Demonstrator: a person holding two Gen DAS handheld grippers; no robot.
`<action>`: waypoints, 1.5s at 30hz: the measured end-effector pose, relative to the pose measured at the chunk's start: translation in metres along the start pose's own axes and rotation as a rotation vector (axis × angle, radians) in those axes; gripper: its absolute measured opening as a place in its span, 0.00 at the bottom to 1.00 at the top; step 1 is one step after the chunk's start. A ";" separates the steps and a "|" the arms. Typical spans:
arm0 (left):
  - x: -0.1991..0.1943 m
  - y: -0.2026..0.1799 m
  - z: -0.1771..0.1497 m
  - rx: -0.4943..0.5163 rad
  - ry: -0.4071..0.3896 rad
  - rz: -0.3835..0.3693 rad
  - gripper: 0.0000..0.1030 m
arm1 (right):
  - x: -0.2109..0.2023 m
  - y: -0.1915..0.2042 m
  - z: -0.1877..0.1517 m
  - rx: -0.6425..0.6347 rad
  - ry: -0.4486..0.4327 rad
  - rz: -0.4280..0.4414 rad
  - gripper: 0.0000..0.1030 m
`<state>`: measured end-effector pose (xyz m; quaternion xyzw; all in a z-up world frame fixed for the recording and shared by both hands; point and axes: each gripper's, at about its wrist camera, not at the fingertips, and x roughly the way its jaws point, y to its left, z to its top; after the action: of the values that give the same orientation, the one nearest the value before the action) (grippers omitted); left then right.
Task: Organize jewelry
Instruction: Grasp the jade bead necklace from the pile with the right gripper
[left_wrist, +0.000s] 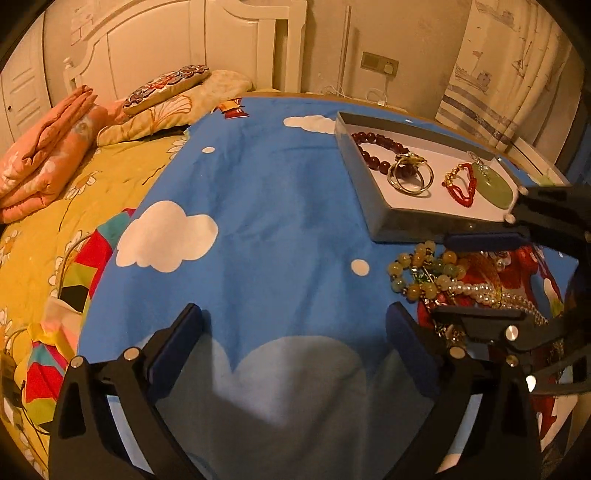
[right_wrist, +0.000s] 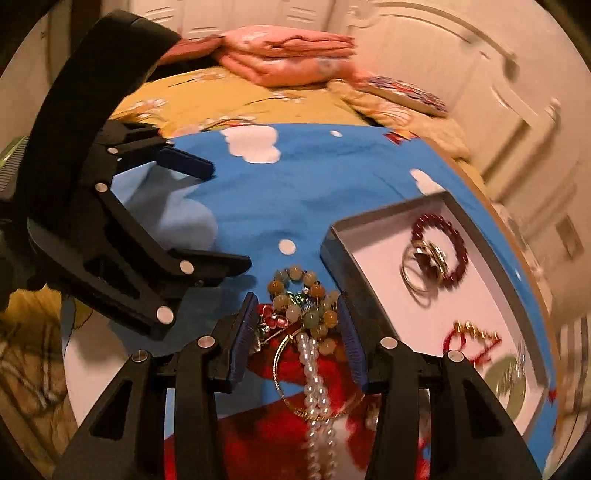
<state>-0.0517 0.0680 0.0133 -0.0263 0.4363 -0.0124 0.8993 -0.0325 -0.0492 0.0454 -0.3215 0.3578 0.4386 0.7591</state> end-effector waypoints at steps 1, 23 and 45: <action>0.000 0.000 0.000 -0.002 0.000 -0.003 0.97 | 0.002 -0.005 0.000 0.000 0.004 0.024 0.42; 0.005 -0.006 0.000 0.031 0.024 0.054 0.98 | -0.081 -0.015 -0.035 0.273 -0.274 -0.087 0.08; -0.012 -0.143 0.005 0.342 -0.033 -0.134 0.53 | -0.131 -0.059 -0.177 0.667 -0.313 -0.284 0.08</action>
<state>-0.0549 -0.0744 0.0344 0.0976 0.4104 -0.1461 0.8948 -0.0727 -0.2728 0.0686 -0.0327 0.3126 0.2327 0.9204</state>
